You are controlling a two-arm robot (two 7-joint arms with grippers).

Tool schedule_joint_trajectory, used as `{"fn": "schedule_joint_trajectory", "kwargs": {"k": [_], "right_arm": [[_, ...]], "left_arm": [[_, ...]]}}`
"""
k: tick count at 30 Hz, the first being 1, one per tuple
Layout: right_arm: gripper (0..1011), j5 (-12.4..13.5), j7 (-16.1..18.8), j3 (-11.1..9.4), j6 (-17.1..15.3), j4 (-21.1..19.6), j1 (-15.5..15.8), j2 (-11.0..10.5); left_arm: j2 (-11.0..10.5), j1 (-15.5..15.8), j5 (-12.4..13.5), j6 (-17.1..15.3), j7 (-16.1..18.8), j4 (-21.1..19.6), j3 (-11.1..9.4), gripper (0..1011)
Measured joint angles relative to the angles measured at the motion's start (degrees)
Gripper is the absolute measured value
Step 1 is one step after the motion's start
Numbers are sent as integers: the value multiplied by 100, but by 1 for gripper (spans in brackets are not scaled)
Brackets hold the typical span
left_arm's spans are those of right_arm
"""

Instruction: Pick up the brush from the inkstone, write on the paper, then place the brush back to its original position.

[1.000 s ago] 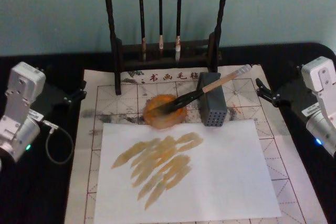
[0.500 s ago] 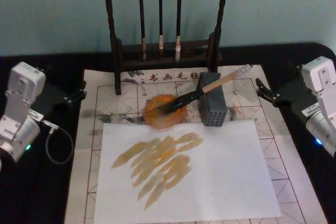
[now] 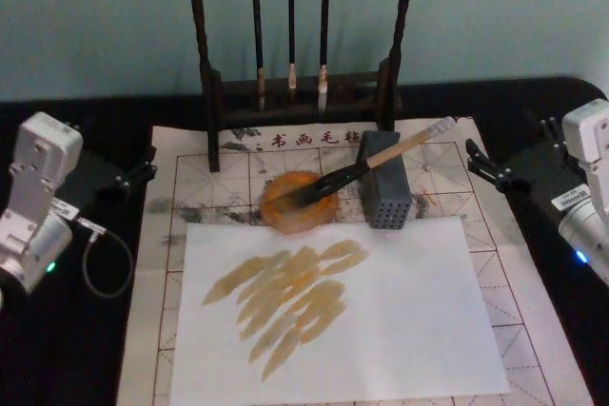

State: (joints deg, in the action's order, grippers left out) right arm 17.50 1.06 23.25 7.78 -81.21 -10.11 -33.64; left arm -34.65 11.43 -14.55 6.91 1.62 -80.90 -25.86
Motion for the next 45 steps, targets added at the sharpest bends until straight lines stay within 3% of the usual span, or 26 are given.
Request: {"fn": "schedule_joint_trajectory", "kwargs": {"k": [11,17,31,40,45], "right_arm": [[1000,637,531,-403,18,-317,388,2],[1000,998,887,-526,18,-363,471,79],[1000,1983,1744,-717,-319,-16,370,658],[1000,2856,2308,-1011,-625,457,213,1131],[1000,3162,2502,-1042,-704,641,133,1262]], "left_arm": [[0,0,0,0,0,0,0,1001],[0,0,0,0,0,0,0,1001],[0,0,0,0,0,0,0,1001],[0,0,0,0,0,0,0,1001],[0,0,0,0,0,0,0,1001]]}}
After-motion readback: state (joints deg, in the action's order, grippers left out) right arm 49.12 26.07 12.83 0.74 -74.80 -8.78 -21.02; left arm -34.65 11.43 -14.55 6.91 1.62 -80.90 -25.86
